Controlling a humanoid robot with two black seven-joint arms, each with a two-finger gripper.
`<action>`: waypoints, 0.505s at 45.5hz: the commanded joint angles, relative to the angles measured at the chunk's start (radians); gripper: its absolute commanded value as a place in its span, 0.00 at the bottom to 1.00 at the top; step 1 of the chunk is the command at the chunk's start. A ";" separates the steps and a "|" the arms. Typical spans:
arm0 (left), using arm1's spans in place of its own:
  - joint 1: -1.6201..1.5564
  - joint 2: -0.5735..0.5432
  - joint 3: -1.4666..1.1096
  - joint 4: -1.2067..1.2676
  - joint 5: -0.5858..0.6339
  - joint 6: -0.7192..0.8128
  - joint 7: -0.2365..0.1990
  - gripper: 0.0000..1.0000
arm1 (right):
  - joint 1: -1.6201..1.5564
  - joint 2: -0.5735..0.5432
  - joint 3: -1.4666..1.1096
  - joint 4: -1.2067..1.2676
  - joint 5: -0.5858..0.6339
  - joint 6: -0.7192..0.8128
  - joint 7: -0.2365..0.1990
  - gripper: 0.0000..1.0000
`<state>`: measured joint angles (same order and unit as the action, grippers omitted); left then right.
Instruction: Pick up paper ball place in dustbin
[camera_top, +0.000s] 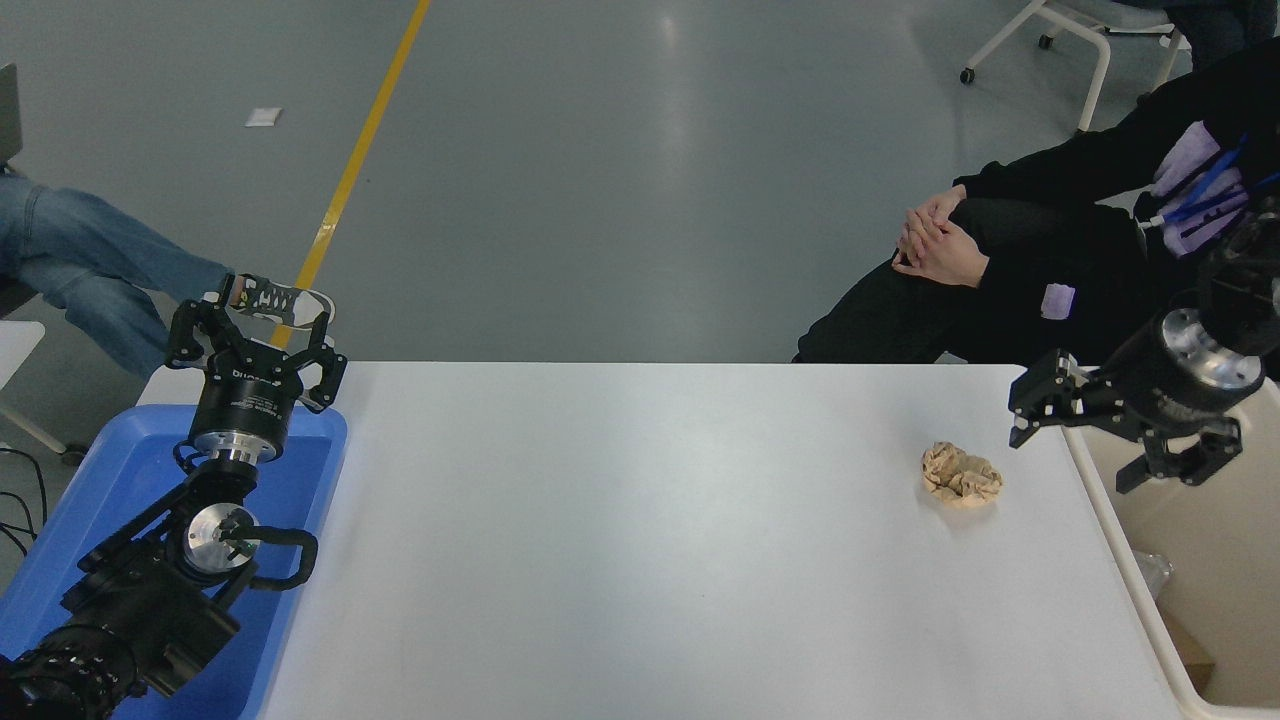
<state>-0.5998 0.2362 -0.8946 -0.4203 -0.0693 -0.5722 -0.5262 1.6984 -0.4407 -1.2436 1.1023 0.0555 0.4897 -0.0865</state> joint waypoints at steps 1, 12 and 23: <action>0.000 0.000 0.000 0.000 0.000 0.000 0.000 0.99 | -0.189 0.045 0.087 -0.074 0.001 -0.328 -0.001 1.00; 0.000 0.000 0.000 0.000 0.000 0.000 0.000 0.99 | -0.305 0.095 0.200 -0.203 -0.003 -0.375 -0.001 1.00; 0.000 -0.001 0.000 0.000 0.000 0.000 0.000 0.99 | -0.443 0.200 0.246 -0.387 -0.002 -0.378 -0.001 1.00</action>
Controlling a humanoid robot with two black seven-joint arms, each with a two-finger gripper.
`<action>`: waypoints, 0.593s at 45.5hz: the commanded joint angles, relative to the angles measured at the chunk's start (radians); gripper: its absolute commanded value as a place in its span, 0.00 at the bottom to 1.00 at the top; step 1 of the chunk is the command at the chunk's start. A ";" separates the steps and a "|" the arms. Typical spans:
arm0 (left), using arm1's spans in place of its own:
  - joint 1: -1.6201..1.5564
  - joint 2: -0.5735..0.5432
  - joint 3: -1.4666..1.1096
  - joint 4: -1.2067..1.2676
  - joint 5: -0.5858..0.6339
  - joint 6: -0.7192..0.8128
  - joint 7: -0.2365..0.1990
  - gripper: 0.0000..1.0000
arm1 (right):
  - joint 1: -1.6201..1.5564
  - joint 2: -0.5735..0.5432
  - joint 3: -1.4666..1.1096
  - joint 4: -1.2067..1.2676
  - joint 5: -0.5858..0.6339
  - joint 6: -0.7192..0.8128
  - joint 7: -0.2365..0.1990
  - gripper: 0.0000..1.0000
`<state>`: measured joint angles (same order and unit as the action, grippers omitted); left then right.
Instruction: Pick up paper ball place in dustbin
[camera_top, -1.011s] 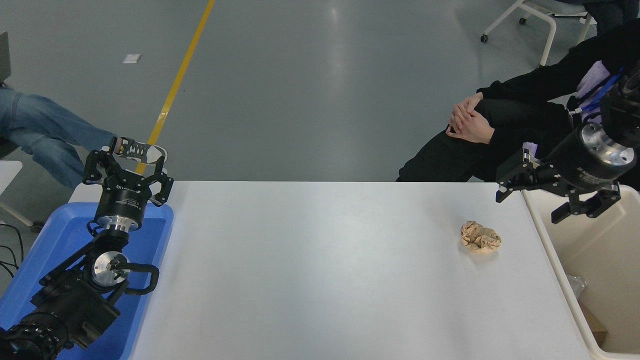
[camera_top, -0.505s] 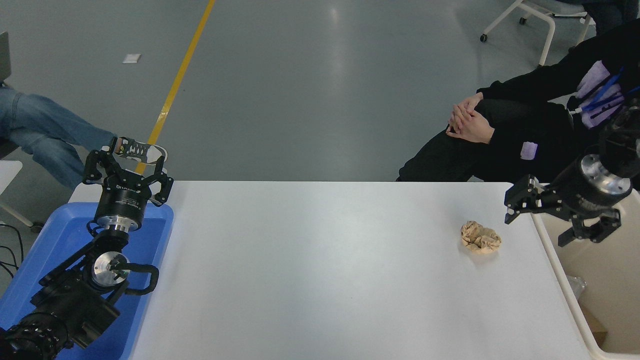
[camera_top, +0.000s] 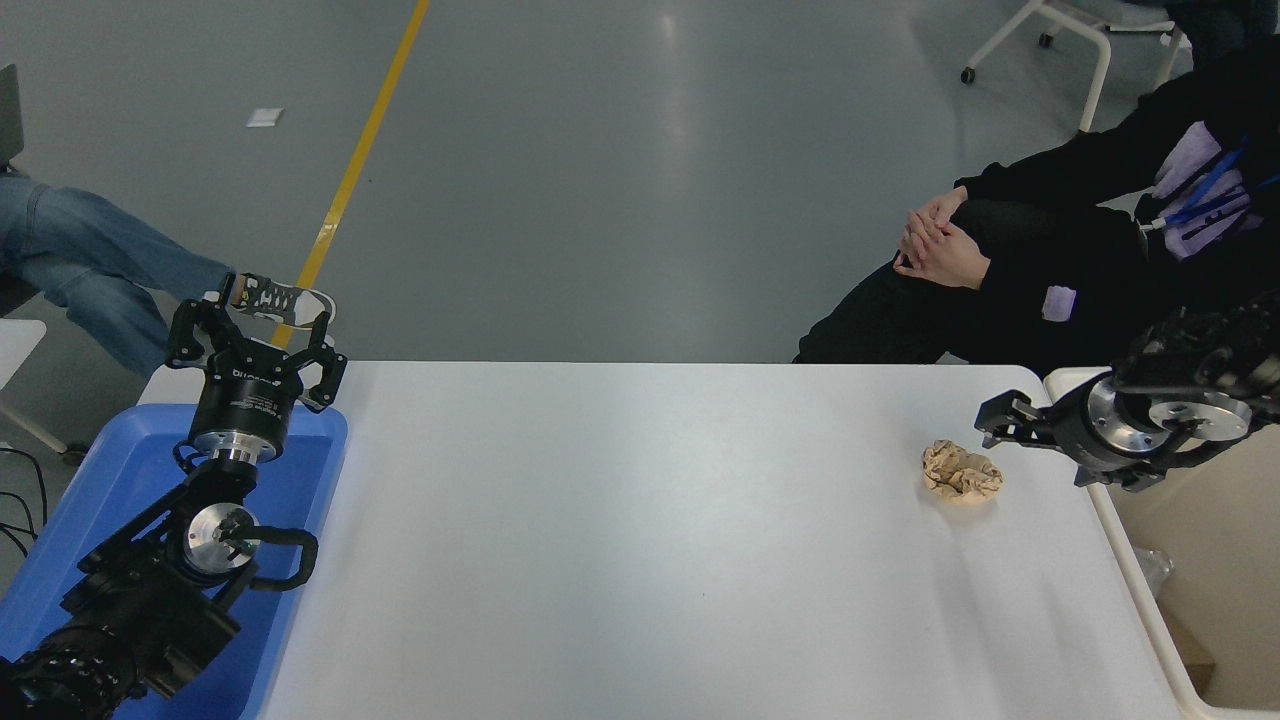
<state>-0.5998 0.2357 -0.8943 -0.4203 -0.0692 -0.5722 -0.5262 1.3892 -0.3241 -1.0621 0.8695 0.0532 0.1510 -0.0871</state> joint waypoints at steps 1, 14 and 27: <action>0.000 -0.001 0.000 0.000 0.000 0.000 0.000 0.99 | -0.144 0.086 0.073 -0.165 0.001 -0.039 0.000 1.00; 0.000 -0.001 0.000 0.000 0.000 0.000 0.000 0.99 | -0.253 0.158 0.091 -0.323 -0.004 -0.041 -0.003 1.00; 0.000 0.001 0.000 0.000 0.000 0.000 0.000 0.99 | -0.265 0.174 0.085 -0.362 -0.013 -0.057 -0.005 1.00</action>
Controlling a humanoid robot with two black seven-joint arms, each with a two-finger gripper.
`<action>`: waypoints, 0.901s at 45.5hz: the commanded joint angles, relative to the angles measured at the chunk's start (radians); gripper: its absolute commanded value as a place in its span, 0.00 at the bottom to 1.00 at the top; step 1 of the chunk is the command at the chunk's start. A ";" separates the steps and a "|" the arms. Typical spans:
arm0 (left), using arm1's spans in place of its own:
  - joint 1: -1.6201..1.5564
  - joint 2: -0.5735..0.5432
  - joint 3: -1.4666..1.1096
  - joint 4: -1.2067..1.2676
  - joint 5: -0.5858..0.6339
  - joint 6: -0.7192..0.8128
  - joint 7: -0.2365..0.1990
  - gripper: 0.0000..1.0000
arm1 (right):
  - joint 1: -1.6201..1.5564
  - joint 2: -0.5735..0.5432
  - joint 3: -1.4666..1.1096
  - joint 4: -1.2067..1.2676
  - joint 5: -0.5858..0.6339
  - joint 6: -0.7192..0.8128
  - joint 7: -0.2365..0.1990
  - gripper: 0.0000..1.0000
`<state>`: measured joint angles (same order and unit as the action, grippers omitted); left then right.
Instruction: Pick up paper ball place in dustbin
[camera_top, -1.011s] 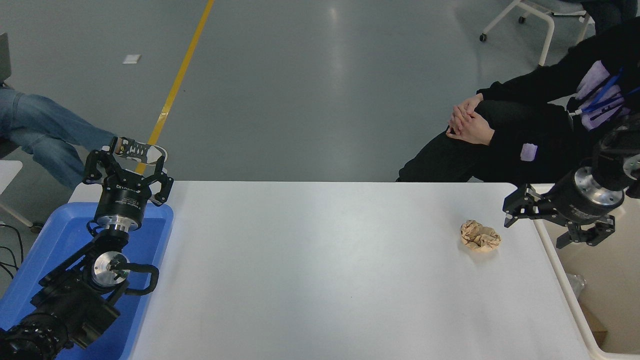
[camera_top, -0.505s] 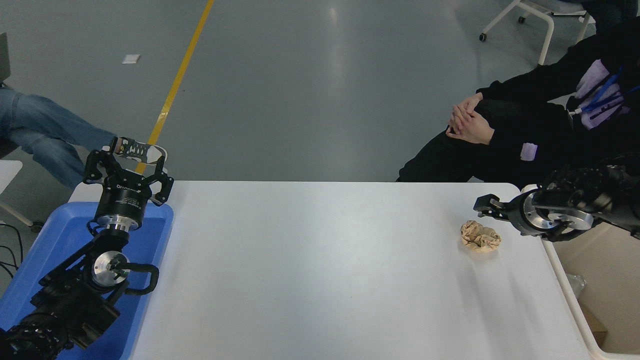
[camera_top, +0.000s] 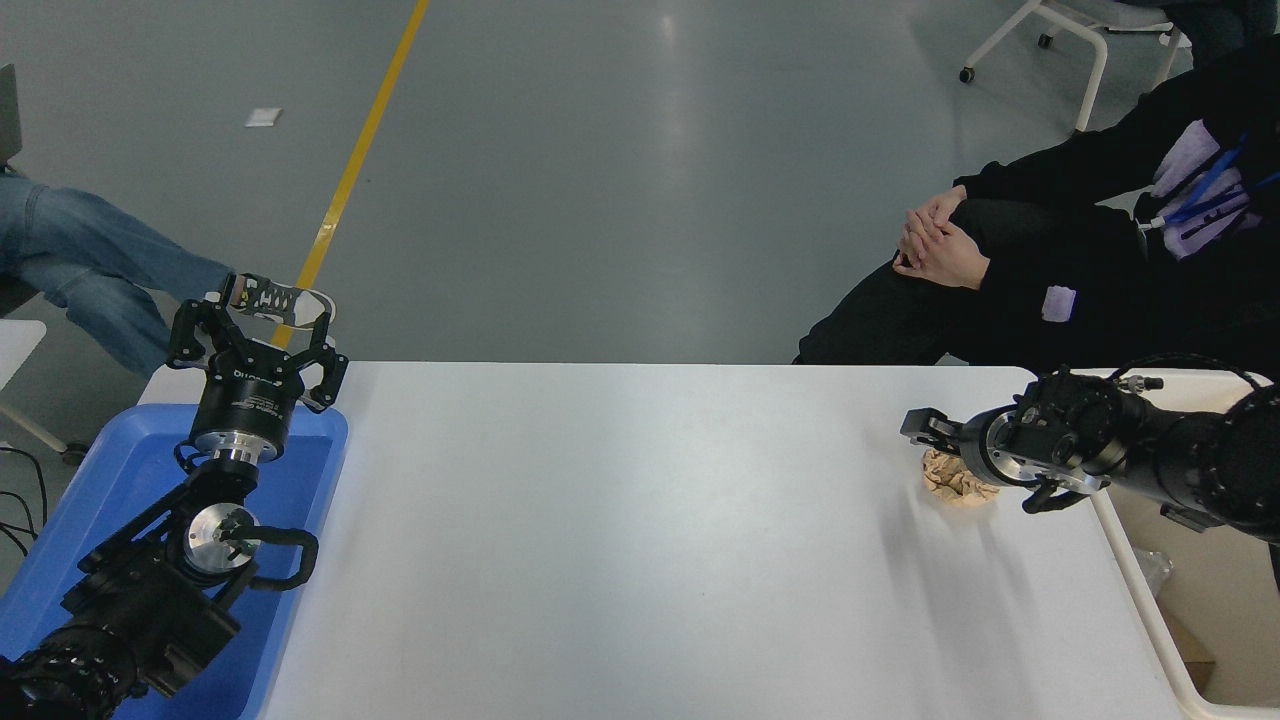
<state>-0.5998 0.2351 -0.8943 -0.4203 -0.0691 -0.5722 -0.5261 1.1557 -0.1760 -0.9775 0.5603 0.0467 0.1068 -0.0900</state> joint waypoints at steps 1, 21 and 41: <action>0.000 0.001 0.000 0.000 0.000 0.000 0.000 0.99 | -0.031 0.026 -0.001 -0.053 -0.007 -0.015 -0.002 1.00; 0.000 0.001 0.000 0.000 0.000 0.000 0.000 0.99 | -0.093 0.061 -0.012 -0.106 -0.059 -0.038 -0.004 0.94; 0.000 0.000 0.000 0.000 0.000 0.000 0.000 0.99 | -0.148 0.059 -0.012 -0.108 -0.059 -0.084 -0.004 0.40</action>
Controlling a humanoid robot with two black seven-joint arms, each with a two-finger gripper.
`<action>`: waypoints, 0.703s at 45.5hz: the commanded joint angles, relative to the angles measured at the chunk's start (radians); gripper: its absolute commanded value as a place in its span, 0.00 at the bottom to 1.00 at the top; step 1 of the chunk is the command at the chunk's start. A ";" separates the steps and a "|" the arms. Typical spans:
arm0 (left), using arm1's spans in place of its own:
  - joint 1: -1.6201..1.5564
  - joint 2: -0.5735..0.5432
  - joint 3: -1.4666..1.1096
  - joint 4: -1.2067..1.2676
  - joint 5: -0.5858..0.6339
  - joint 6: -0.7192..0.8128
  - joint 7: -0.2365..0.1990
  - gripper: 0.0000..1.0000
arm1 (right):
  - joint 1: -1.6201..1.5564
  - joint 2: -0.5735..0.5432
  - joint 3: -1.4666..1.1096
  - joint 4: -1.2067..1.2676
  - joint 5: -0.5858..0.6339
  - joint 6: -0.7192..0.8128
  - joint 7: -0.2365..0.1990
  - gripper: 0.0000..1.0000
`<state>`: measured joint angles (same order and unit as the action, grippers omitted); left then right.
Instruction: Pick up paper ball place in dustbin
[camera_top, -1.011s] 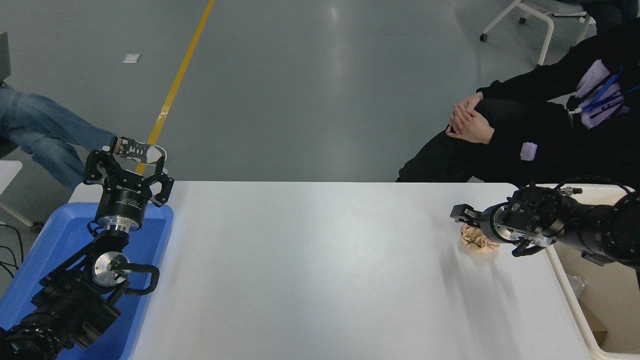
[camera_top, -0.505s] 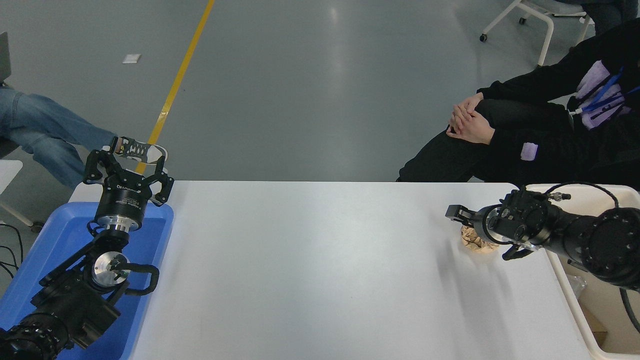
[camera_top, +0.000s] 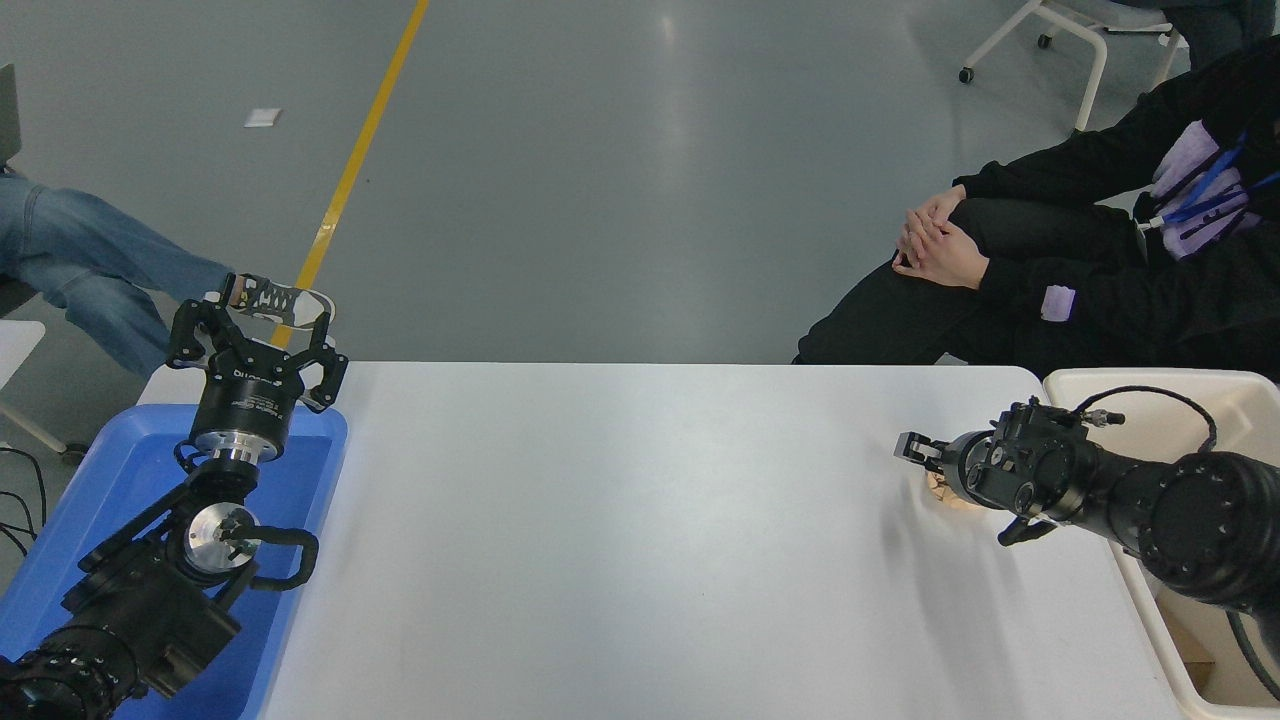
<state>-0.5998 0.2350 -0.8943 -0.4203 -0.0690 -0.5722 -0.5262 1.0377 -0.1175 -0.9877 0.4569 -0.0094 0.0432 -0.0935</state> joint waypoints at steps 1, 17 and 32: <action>0.000 0.000 0.000 0.000 0.000 0.000 0.000 0.99 | -0.031 0.002 -0.002 -0.004 -0.003 -0.022 0.000 0.33; 0.000 0.000 0.000 0.000 0.000 0.000 0.000 0.99 | -0.045 -0.011 0.018 -0.003 0.025 -0.034 -0.014 0.00; 0.000 0.000 0.000 0.000 0.000 0.000 0.000 0.99 | -0.045 -0.024 0.041 0.008 0.025 -0.037 -0.012 0.00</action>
<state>-0.5998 0.2348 -0.8943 -0.4203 -0.0689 -0.5722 -0.5261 0.9964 -0.1352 -0.9543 0.4590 0.0128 0.0098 -0.1042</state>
